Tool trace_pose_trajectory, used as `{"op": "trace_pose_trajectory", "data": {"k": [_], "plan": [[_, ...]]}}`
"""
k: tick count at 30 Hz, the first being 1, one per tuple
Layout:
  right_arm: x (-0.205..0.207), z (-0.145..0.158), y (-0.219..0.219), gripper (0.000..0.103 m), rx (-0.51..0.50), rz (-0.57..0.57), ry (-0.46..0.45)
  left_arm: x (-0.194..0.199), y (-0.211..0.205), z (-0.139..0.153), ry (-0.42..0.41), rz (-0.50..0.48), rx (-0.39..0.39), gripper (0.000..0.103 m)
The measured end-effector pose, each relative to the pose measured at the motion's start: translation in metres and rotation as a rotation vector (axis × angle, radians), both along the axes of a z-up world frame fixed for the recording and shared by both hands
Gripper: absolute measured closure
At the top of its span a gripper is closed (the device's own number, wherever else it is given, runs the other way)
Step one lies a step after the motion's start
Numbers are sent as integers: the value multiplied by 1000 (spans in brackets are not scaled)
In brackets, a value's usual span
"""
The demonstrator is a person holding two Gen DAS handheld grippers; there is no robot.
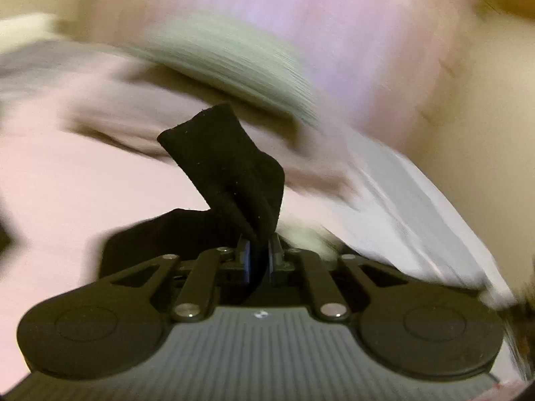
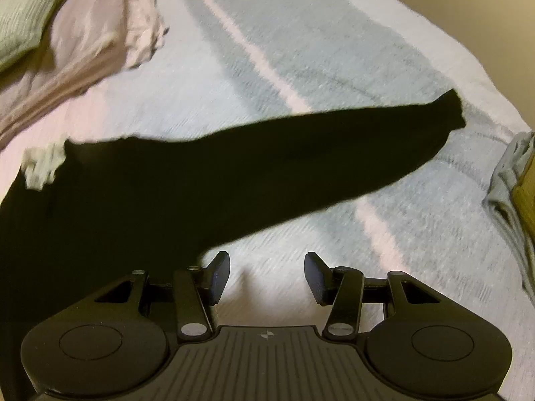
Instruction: Fold large clothes
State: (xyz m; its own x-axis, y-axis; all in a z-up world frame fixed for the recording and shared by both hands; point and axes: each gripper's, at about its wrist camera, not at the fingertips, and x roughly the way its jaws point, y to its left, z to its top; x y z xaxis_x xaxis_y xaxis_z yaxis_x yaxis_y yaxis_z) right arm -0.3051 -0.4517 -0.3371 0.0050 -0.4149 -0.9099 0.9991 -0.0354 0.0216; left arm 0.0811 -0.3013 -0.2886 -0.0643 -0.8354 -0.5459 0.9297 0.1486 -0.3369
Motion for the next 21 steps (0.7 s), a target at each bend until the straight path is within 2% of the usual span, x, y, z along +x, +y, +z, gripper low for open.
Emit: {"op": "trace_pose_trajectory", "data": {"k": [1, 3, 5, 6, 8, 11, 14, 16, 18, 21], "plan": [[-7, 1, -3, 56, -11, -5, -8, -24, -12, -15, 7, -54, 36, 86], [-19, 1, -7, 56, -19, -10, -30, -62, -35, -57, 37, -138, 165, 73], [-26, 0, -8, 56, -25, -9, -58, -83, -44, -90, 19, -156, 304, 77], [-29, -1, -8, 56, -30, -5, -74, -84, -42, -97, 16, -151, 332, 77], [-30, -1, -6, 56, -52, 1, -135, -71, -29, -93, 8, -118, 327, 76], [-17, -12, -5, 56, -59, 40, -308, -31, -9, -75, -35, -25, 323, 74], [13, -40, -4, 56, 16, 59, -573, 18, -3, -66, -91, 95, 366, 74], [38, -63, -1, 56, 83, 48, -684, 45, -2, -64, -94, 160, 396, 74], [59, -85, 0, 57, 145, 14, -702, 67, 0, -64, -66, 206, 402, 74], [76, -98, 0, 57, 121, -31, -726, 90, 0, -66, -28, 264, 402, 73]]}}
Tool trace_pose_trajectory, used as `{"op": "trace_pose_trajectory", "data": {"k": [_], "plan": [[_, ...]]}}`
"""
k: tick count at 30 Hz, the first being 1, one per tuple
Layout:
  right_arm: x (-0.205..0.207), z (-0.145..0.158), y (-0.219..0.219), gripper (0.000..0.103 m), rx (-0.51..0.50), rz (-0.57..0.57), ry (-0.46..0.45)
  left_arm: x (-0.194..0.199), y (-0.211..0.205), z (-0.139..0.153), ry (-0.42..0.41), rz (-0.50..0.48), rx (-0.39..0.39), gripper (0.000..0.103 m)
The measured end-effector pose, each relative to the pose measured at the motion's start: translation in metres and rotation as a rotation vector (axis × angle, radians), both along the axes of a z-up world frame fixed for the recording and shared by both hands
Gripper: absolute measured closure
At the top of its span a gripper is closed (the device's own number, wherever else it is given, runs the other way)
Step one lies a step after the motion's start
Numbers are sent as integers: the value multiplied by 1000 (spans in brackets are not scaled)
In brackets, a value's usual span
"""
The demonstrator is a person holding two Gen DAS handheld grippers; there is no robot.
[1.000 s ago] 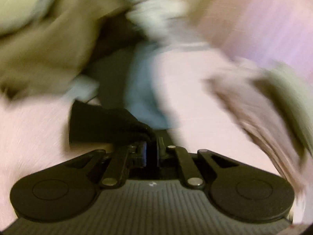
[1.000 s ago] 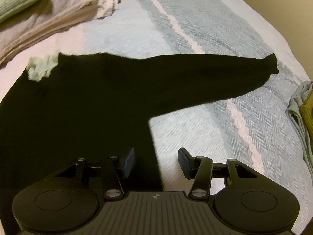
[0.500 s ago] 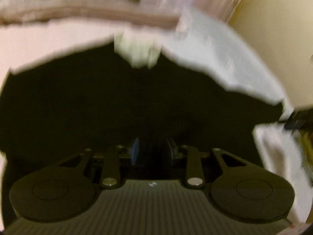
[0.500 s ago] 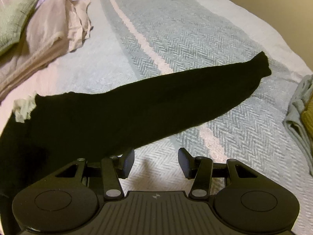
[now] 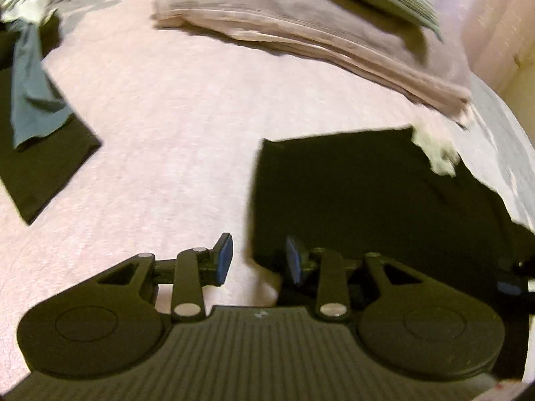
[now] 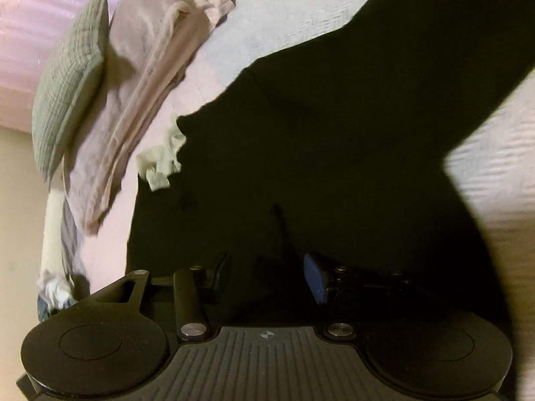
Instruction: Fold large clothes
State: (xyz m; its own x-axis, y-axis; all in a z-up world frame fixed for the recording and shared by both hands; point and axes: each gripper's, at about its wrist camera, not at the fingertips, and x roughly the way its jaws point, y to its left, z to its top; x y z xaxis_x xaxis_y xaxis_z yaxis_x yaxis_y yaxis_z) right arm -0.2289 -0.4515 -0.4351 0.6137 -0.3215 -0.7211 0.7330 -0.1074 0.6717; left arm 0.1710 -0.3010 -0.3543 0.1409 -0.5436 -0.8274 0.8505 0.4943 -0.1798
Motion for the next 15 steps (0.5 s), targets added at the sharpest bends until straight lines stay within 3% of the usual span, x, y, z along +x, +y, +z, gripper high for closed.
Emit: {"op": "trace_pose_trajectory", "data": {"k": [1, 2, 4, 8, 10, 12, 15], "plan": [[8, 0, -2, 68, -21, 1, -19, 4, 0, 1, 13, 14, -2, 73], [17, 1, -4, 100, -41, 18, -29, 7, -1, 0, 19, 26, -3, 73], [33, 9, -12, 101, -91, 65, -17, 6, 3, 1, 24, 22, -13, 73], [39, 70, -8, 101, -469, 147, 44, 2, -5, 4, 17, -34, -44, 73], [26, 84, -6, 101, -551, 136, 131, -3, -11, 4, 2, -74, -52, 73], [7, 75, -7, 101, -539, 94, 237, -11, -19, 2, -5, -114, -59, 73], [-14, 42, -20, 101, -437, 33, 306, -23, -35, -5, -12, -175, -53, 74]]}}
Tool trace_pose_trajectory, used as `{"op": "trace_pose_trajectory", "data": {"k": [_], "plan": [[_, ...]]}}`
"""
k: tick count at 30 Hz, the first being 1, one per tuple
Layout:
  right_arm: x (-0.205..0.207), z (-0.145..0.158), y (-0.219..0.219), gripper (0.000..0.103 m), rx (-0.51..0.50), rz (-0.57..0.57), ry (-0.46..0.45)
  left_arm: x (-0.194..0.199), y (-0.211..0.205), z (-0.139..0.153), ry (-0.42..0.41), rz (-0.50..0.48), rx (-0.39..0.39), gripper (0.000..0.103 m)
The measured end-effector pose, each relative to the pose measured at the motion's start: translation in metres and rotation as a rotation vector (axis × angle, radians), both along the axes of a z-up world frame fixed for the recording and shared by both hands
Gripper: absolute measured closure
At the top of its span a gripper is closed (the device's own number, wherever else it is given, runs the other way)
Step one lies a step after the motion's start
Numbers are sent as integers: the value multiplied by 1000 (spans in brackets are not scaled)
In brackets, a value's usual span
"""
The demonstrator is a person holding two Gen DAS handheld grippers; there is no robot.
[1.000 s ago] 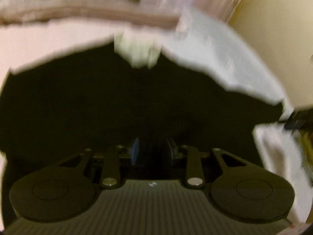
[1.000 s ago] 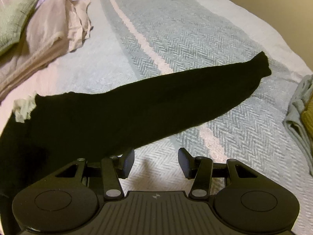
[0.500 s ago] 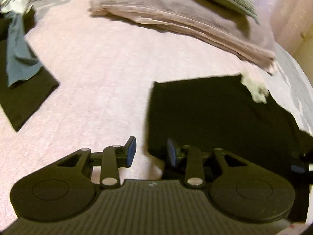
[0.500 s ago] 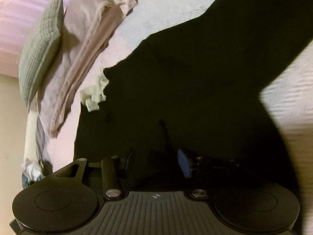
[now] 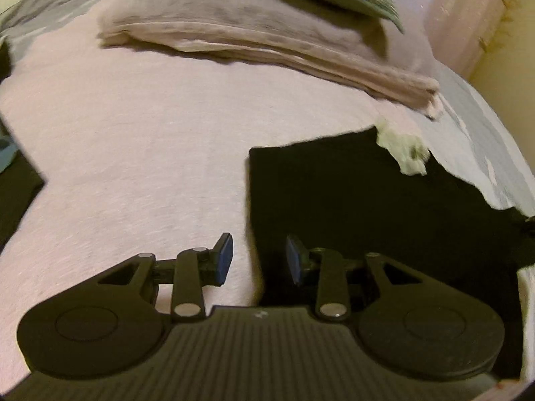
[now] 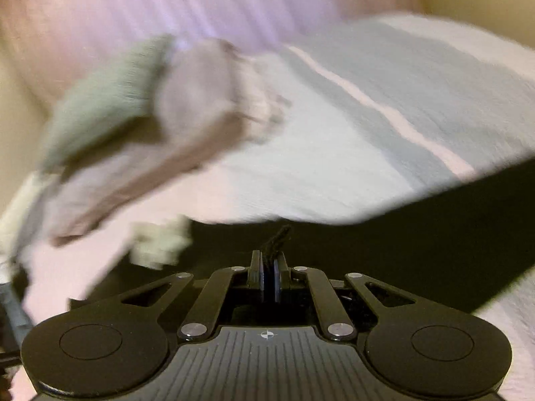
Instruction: Fold large clothes
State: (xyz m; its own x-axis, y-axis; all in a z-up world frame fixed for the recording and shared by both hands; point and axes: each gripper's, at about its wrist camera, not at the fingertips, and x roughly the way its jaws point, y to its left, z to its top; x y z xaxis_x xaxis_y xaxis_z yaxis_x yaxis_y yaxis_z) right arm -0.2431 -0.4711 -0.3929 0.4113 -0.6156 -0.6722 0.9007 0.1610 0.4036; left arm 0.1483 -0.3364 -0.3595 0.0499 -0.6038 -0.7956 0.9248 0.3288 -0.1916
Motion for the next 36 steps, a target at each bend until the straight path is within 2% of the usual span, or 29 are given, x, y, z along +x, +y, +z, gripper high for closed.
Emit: {"op": "trace_pose_trajectory", "data": {"k": [2, 3, 4, 5, 7, 9, 10, 12, 13, 14, 15, 17, 21, 24, 27, 28, 30, 32, 33, 36], "plan": [[-1, -22, -9, 99, 68, -25, 72, -7, -10, -7, -33, -27, 22, 74], [2, -28, -14, 95, 96, -28, 110, -9, -14, -11, -41, -33, 35, 74], [4, -31, -16, 82, 108, -33, 140, -10, -17, -15, -42, -38, 46, 74], [0, -28, -12, 77, 99, -44, 160, -12, -19, -17, -49, -41, 57, 74], [-8, -17, 1, 76, 35, -66, 158, -15, -23, -22, -79, -51, 85, 74], [-12, -8, 15, 75, 1, -35, 110, -18, -27, -29, -115, -52, 126, 71], [-13, -15, 17, 75, 39, 8, 89, -18, -29, -33, -125, -45, 150, 71], [-17, -33, 17, 76, 113, 29, 139, -18, -32, -38, -134, -18, 177, 70], [-26, -36, 18, 76, 120, 21, 144, -18, -33, -38, -135, -5, 186, 70], [-38, -34, 15, 76, 132, 4, 95, -18, -33, -35, -138, 8, 191, 70], [-54, -29, 13, 76, 137, -39, 56, -19, -32, -31, -148, 15, 190, 70], [-85, -22, 8, 75, 124, -119, 38, -20, -30, -23, -174, 27, 191, 71], [-183, -16, -4, 74, 133, -340, 15, -20, -30, -8, -171, 96, 176, 73], [-258, -30, -8, 74, 157, -536, -75, -17, -35, -2, -123, 176, 165, 73], [-300, -48, -10, 74, 140, -634, -257, -18, -39, 2, -76, 236, 152, 73], [-308, -58, -9, 74, 131, -673, -341, -19, -41, 3, -64, 251, 149, 73], [-316, -73, -12, 75, 125, -718, -451, -23, -41, 4, -38, 271, 142, 73], [-317, -82, -18, 85, 116, -749, -484, -29, -42, 7, -25, 276, 138, 73], [-320, -84, -19, 85, 114, -780, -514, -32, -42, 9, -25, 272, 136, 73], [-332, -97, -6, 85, 76, -944, -751, -37, -42, 12, -27, 258, 131, 73]]}}
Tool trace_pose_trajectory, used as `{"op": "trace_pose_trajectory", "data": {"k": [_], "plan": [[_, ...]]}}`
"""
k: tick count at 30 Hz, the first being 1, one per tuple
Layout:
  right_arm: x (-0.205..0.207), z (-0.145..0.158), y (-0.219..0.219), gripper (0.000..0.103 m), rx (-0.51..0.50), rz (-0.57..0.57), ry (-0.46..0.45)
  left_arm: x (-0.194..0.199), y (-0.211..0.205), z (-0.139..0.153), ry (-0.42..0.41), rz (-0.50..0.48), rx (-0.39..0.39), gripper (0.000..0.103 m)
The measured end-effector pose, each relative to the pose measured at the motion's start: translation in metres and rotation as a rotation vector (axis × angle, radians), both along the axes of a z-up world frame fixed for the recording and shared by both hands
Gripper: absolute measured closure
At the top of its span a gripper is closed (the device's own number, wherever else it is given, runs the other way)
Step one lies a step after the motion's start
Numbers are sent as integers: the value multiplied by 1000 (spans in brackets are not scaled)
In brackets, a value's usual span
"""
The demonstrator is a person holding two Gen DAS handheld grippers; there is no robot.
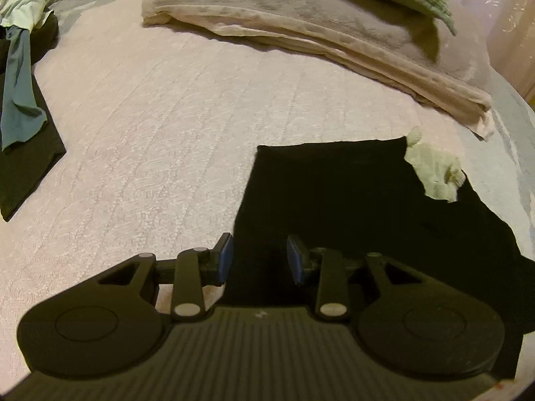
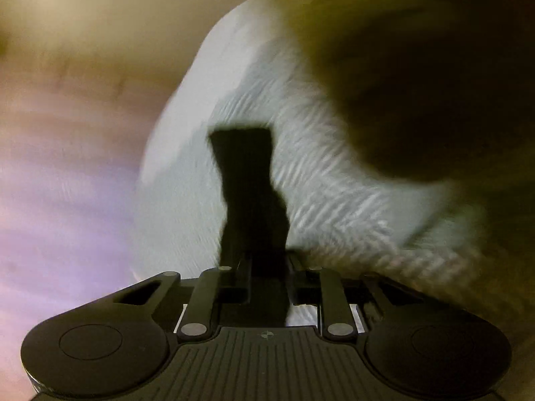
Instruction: Fold large clothes
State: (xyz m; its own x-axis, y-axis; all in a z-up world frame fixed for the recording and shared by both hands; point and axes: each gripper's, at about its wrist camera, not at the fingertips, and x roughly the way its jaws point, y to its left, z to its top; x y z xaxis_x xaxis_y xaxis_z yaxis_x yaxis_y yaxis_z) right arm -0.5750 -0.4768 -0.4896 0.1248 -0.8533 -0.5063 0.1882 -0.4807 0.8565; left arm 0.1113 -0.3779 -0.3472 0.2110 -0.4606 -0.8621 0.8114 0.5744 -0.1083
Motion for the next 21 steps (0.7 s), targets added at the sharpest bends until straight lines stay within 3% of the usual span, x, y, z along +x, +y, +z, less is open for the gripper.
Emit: {"op": "trace_pose_trajectory", "data": {"k": [2, 7, 8, 10, 13, 17, 21], "plan": [[-3, -1, 9, 85, -17, -65, -27, -1, 0, 1, 2, -3, 0, 73], [5, 4, -19, 85, 60, 51, 90, 1, -3, -1, -3, 5, -1, 73], [7, 5, -26, 87, 69, 74, 114, 2, -3, -2, 0, 10, -1, 73], [11, 8, -35, 103, 76, 101, 151, 6, -3, -5, 11, 21, 4, 73], [13, 17, -30, 103, 64, 93, 180, 10, 1, -3, 13, 24, -2, 73], [22, 53, -11, 103, 7, 76, 285, 22, 12, 4, 12, 30, -18, 73], [55, 119, -5, 103, -115, 178, 476, 38, 28, 10, 12, 49, -36, 73]]}}
